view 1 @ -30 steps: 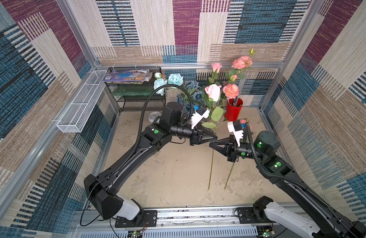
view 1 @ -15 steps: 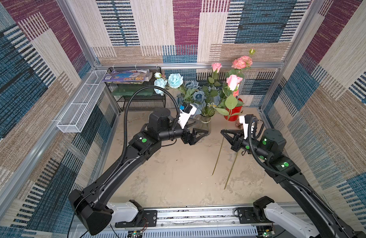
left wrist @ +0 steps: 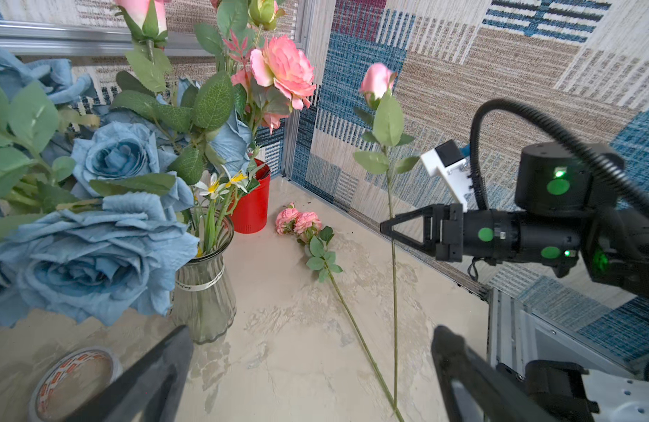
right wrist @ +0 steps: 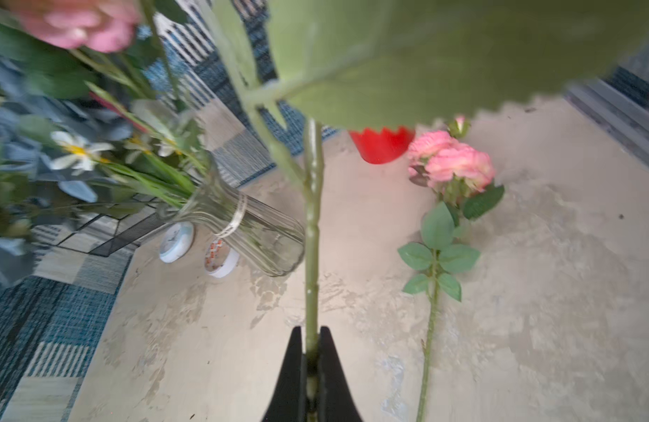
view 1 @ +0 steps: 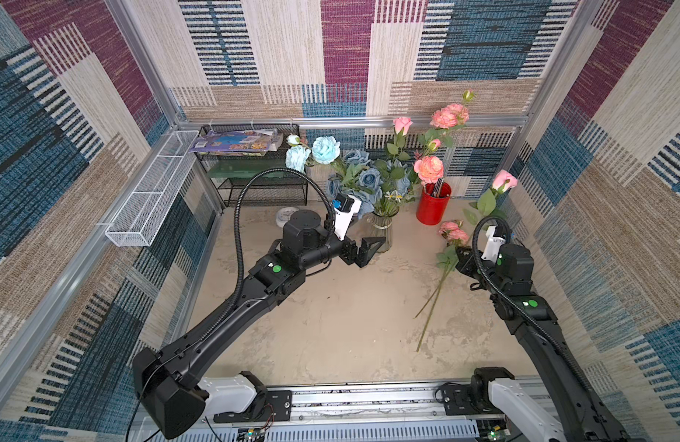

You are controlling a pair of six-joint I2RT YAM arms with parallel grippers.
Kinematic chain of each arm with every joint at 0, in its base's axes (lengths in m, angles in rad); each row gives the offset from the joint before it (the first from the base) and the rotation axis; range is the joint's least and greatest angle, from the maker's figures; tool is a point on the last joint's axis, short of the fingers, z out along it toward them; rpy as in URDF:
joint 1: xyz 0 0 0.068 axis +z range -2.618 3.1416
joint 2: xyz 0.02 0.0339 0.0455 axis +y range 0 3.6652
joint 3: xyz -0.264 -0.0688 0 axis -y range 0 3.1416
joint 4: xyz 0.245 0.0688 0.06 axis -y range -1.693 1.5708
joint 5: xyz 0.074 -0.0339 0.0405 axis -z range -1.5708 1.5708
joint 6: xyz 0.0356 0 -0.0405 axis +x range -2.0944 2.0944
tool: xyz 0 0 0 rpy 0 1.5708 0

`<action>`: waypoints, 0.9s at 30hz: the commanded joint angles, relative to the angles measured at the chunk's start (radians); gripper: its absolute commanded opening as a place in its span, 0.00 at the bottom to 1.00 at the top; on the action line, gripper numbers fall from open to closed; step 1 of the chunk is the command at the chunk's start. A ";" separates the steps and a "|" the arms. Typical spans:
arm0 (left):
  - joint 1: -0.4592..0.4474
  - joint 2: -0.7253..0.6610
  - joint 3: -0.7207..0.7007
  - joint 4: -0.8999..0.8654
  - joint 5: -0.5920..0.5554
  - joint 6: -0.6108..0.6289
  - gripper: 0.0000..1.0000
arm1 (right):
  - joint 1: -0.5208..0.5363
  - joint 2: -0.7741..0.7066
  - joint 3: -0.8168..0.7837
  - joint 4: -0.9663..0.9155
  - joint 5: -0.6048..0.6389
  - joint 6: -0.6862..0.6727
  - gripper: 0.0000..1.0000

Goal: Pick out pink flowers from the vase
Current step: Place the flower at the center of the board.

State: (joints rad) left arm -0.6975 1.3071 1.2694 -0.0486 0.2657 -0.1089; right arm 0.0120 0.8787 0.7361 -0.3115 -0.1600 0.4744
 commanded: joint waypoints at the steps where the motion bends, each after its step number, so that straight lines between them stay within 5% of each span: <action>1: -0.017 0.034 0.012 0.071 -0.052 0.007 0.99 | -0.009 0.032 -0.032 0.014 0.009 0.042 0.00; 27: -0.155 0.402 0.297 0.054 -0.357 0.130 0.94 | -0.029 0.385 -0.173 0.177 0.041 0.035 0.00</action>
State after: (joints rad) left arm -0.8402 1.6829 1.5368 -0.0090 -0.0051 -0.0360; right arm -0.0154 1.2392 0.5560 -0.1944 -0.1459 0.5179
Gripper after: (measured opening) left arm 0.946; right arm 0.048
